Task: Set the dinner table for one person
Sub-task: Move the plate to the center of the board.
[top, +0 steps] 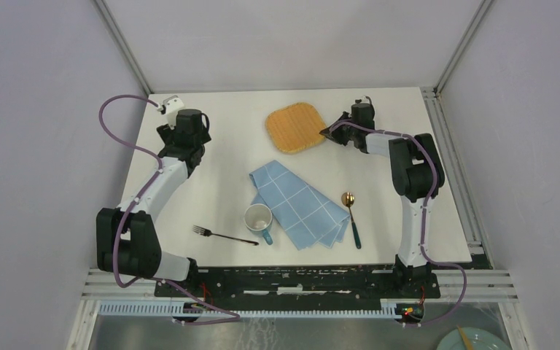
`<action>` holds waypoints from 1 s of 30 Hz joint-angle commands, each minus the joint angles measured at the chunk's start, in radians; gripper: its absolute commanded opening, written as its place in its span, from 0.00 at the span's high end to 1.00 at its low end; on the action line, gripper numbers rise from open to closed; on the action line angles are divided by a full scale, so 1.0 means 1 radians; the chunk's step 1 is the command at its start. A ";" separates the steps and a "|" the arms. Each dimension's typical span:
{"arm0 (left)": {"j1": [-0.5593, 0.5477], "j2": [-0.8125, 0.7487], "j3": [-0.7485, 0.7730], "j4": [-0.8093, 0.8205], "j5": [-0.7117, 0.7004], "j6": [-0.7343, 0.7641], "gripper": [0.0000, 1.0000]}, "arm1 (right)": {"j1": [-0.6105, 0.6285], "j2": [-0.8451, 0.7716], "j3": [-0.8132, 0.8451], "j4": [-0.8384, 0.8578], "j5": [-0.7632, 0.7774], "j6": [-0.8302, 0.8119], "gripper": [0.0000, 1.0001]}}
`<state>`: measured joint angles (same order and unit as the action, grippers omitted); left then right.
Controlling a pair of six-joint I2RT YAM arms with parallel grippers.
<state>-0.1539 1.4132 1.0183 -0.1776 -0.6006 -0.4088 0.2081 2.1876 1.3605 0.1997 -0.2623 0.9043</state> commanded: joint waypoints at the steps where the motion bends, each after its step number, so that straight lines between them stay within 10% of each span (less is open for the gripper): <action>1: -0.004 0.000 0.040 0.036 -0.027 0.029 0.20 | 0.008 0.008 0.042 -0.020 -0.007 -0.031 1.00; 15: -0.004 0.006 0.048 0.038 -0.016 0.031 0.20 | -0.036 -0.169 -0.036 -0.143 0.304 -0.065 1.00; 30: -0.003 0.012 0.051 0.040 -0.015 0.027 0.20 | -0.110 -0.192 -0.135 -0.109 0.288 -0.020 1.00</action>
<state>-0.1539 1.4197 1.0237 -0.1768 -0.5999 -0.4088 0.0971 2.0289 1.2636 0.1238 -0.0326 0.9047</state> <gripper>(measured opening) 0.804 0.055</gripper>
